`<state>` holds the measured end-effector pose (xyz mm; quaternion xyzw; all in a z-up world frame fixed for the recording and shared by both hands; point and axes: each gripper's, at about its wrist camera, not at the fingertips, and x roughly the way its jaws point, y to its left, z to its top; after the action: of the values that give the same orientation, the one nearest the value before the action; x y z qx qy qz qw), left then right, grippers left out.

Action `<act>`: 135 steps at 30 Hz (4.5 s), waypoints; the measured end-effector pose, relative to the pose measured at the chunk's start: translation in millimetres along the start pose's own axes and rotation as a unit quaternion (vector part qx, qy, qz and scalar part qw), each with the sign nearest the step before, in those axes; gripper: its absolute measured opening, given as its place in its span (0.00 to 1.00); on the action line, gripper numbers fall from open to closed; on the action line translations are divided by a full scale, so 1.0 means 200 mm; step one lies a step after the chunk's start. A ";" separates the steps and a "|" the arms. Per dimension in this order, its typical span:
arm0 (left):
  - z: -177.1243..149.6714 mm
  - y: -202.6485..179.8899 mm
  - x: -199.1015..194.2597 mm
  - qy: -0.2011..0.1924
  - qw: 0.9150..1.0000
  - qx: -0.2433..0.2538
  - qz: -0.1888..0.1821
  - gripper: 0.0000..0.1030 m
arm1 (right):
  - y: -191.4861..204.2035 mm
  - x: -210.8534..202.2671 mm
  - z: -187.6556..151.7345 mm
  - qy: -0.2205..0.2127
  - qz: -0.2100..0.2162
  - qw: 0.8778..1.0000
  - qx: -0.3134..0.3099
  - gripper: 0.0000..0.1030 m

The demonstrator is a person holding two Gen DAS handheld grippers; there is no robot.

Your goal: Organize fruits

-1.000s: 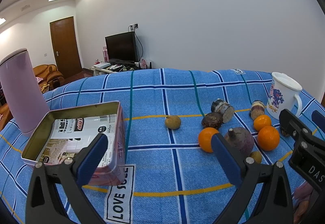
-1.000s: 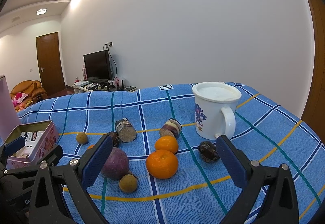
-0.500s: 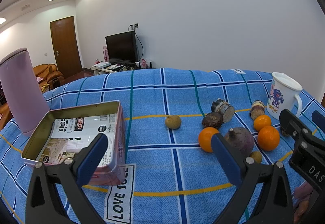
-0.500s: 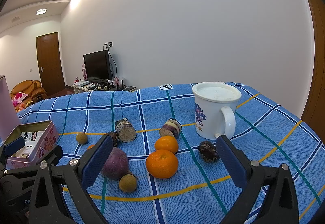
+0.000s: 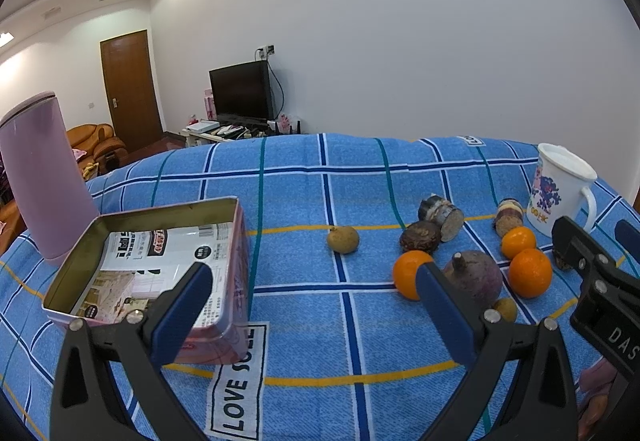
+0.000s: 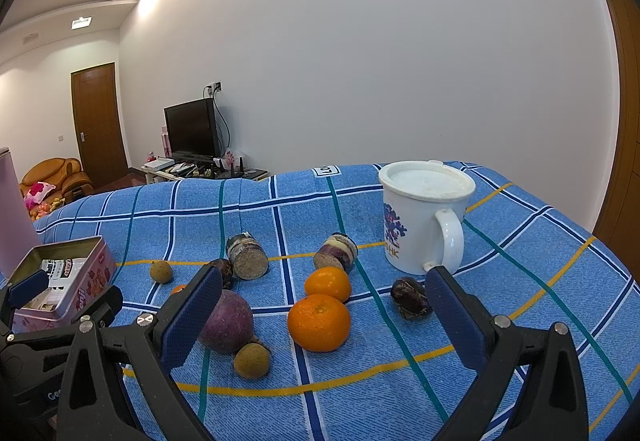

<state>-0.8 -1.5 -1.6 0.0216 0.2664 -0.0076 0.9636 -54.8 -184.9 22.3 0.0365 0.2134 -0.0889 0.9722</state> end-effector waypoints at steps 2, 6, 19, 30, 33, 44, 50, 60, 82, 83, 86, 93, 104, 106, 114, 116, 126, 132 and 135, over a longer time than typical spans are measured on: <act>0.00 0.01 0.00 0.000 1.000 -0.003 0.002 1.00 | 0.00 0.00 0.00 0.000 0.000 1.000 -0.001 0.99; -0.01 0.02 0.00 -0.001 1.000 -0.007 0.004 1.00 | 0.00 0.00 0.00 0.000 0.000 1.000 -0.001 0.99; 0.00 0.02 0.00 0.001 1.000 -0.005 0.004 1.00 | 0.01 0.00 0.00 0.000 -0.001 1.000 -0.003 0.99; 0.00 0.01 0.00 0.004 1.000 -0.003 0.006 1.00 | 0.00 0.02 0.00 0.009 0.001 1.000 0.005 0.99; 0.00 0.01 0.01 0.008 1.000 -0.006 0.008 1.00 | -0.01 0.02 0.00 0.012 0.001 1.000 0.011 0.99; -0.01 0.03 0.04 0.033 0.999 -0.008 0.004 1.00 | -0.12 0.11 -0.02 0.073 0.050 0.994 0.067 0.94; -0.02 0.05 0.07 0.053 0.998 -0.022 -0.005 1.00 | -0.24 0.17 -0.03 0.111 0.063 0.986 0.103 0.43; -0.03 -0.01 0.06 0.057 0.998 0.005 -0.036 1.00 | -0.14 0.28 -0.09 0.169 0.106 0.975 0.097 0.44; 0.04 -0.30 0.05 0.038 0.989 0.087 -0.113 0.99 | -0.27 0.26 -0.03 0.153 0.112 0.974 0.127 0.48; 0.05 -0.33 0.07 0.045 0.988 0.088 -0.116 0.95 | -0.29 0.24 -0.01 0.142 0.103 0.976 0.131 0.48; 0.07 -0.41 0.18 0.082 0.986 0.084 -0.115 0.85 | -0.34 0.20 0.00 0.118 0.081 0.979 0.144 0.48; 0.06 -0.53 0.27 0.113 0.986 0.083 -0.088 0.77 | -0.38 0.19 0.02 0.111 0.087 0.976 0.164 0.48; 0.03 -0.62 0.25 0.106 0.980 0.165 -0.044 0.64 | -0.38 0.21 0.00 0.126 0.091 0.974 0.166 0.48; 0.03 -0.60 0.21 0.094 0.980 0.167 -0.058 0.51 | -0.38 0.21 0.00 0.127 0.090 0.974 0.167 0.48; 0.06 -0.48 0.12 0.066 0.981 0.117 -0.140 0.20 | -0.38 0.22 -0.01 0.127 0.081 0.975 0.166 0.48; 0.08 -0.46 0.11 0.051 0.980 0.099 -0.162 0.10 | -0.38 0.21 -0.01 0.128 0.079 0.975 0.164 0.48; 0.06 -0.39 0.18 0.107 0.973 0.054 -0.199 0.70 | -0.37 0.22 -0.01 0.131 0.081 0.975 0.162 0.48; 0.05 -0.44 0.20 0.114 0.975 0.070 -0.177 0.58 | -0.38 0.22 -0.01 0.134 0.087 0.972 0.171 0.48; 0.05 -0.48 0.20 0.131 0.975 0.094 -0.156 0.58 | -0.38 0.22 -0.01 0.133 0.090 0.972 0.173 0.49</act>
<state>35.9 -97.4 -16.9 0.0714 0.3882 -0.1800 0.9010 -31.6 -266.2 -1.1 0.2349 0.3183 -0.0312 0.9179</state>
